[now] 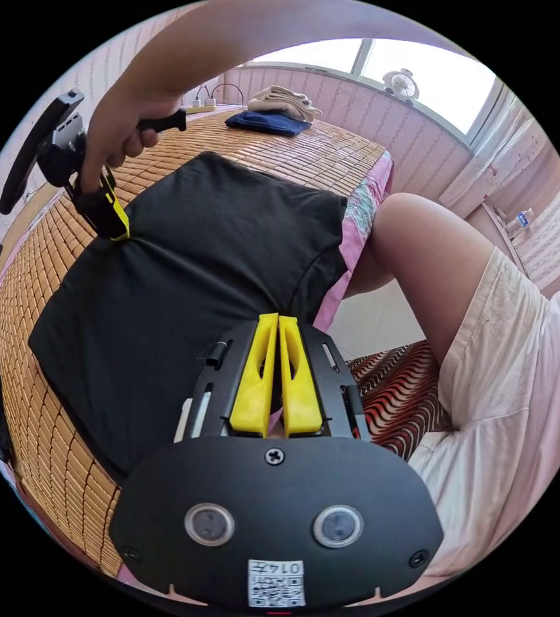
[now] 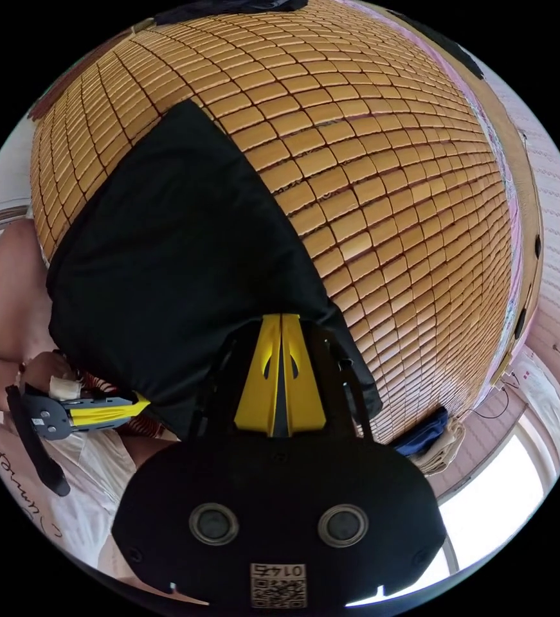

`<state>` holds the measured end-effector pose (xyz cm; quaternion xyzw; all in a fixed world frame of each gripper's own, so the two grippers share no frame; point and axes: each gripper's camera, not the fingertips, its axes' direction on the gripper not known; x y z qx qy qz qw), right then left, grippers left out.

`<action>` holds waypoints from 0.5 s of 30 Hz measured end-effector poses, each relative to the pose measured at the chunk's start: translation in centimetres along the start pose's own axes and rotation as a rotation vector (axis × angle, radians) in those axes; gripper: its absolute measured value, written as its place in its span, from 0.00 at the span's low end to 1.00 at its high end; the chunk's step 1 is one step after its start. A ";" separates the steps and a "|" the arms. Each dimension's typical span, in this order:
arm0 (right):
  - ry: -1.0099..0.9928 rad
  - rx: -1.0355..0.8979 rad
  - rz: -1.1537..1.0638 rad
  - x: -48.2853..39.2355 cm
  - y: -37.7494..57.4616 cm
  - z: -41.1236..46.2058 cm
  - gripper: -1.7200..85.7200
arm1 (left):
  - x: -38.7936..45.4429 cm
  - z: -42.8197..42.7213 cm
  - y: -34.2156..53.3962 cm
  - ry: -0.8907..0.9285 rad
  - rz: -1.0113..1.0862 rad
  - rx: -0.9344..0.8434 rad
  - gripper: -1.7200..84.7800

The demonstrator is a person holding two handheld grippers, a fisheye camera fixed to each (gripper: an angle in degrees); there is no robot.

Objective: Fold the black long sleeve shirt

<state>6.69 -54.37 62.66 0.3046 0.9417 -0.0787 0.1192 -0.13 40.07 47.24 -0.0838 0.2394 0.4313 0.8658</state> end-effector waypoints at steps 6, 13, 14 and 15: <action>0.018 -0.053 -0.060 0.8 0.7 0.0 0.01 | 0.1 0.5 0.1 0.021 -0.012 -0.005 0.01; -0.033 -0.030 0.035 2.9 3.5 4.4 0.01 | 0.5 0.9 0.5 0.025 -0.013 0.009 0.01; -0.035 -0.025 0.034 3.0 4.1 4.6 0.01 | 0.6 0.8 0.5 0.018 -0.008 0.020 0.01; -0.037 0.015 0.033 3.2 5.6 4.8 0.01 | 0.8 0.4 0.6 0.007 0.003 0.040 0.01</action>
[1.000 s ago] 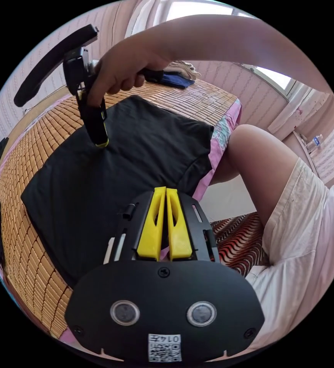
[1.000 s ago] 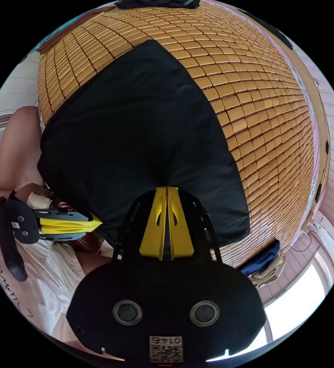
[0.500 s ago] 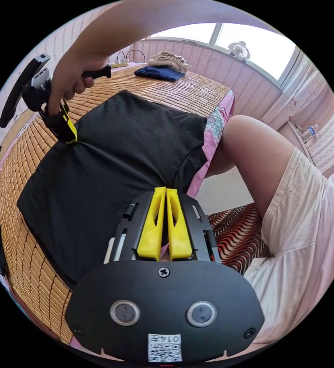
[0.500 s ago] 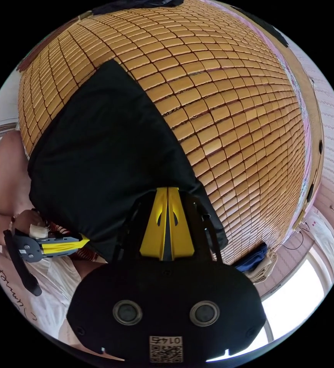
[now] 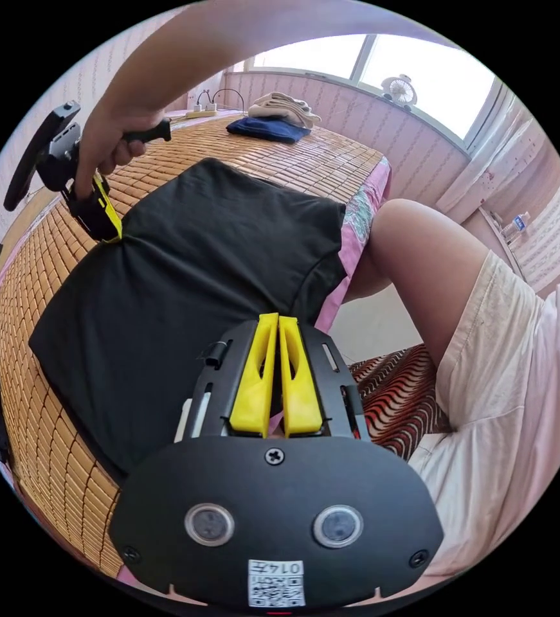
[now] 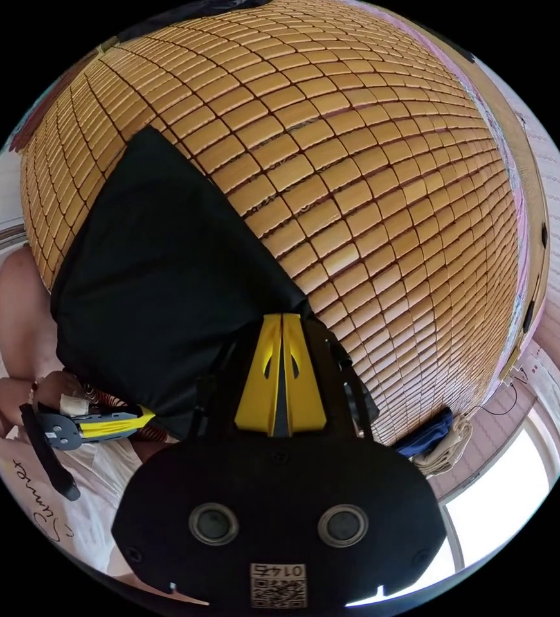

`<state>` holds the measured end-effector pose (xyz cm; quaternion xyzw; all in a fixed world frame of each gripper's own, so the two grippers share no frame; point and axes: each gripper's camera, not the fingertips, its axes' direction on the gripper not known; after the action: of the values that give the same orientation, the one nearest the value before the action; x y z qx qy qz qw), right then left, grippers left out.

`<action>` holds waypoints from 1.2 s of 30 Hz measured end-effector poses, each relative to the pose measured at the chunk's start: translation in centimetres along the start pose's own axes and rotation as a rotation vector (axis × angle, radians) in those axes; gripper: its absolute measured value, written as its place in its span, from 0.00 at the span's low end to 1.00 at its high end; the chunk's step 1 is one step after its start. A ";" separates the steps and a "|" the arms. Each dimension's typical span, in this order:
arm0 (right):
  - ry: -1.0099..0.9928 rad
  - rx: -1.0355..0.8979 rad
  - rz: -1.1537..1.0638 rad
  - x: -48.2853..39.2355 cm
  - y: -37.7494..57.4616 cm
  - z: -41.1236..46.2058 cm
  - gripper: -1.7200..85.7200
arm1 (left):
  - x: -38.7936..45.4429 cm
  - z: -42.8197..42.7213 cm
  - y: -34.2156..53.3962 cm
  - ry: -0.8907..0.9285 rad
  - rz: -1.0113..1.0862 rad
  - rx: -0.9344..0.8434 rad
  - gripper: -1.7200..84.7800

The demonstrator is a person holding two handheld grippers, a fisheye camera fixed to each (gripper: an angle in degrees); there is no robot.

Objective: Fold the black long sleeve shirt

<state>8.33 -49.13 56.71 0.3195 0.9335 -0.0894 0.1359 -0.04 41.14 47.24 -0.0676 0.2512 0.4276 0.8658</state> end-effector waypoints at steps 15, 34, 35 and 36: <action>-0.379 0.355 0.642 1.8 43.6 16.4 0.12 | 2.4 -1.9 1.1 0.185 -0.011 0.301 0.09; -0.725 0.823 0.615 -0.9 68.1 30.9 0.03 | 9.1 4.6 -11.7 0.046 0.102 0.066 0.08; -0.710 0.848 0.647 -0.8 68.9 31.3 0.04 | 9.5 4.5 -11.7 0.042 0.110 0.045 0.07; -0.693 0.898 0.707 -0.6 70.6 32.5 0.04 | 9.8 4.4 -11.6 0.046 0.105 0.030 0.07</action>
<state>59.03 -2.64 20.45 0.5847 0.5470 -0.5169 0.3030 15.58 42.27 45.07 -0.0514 0.2807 0.4670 0.8369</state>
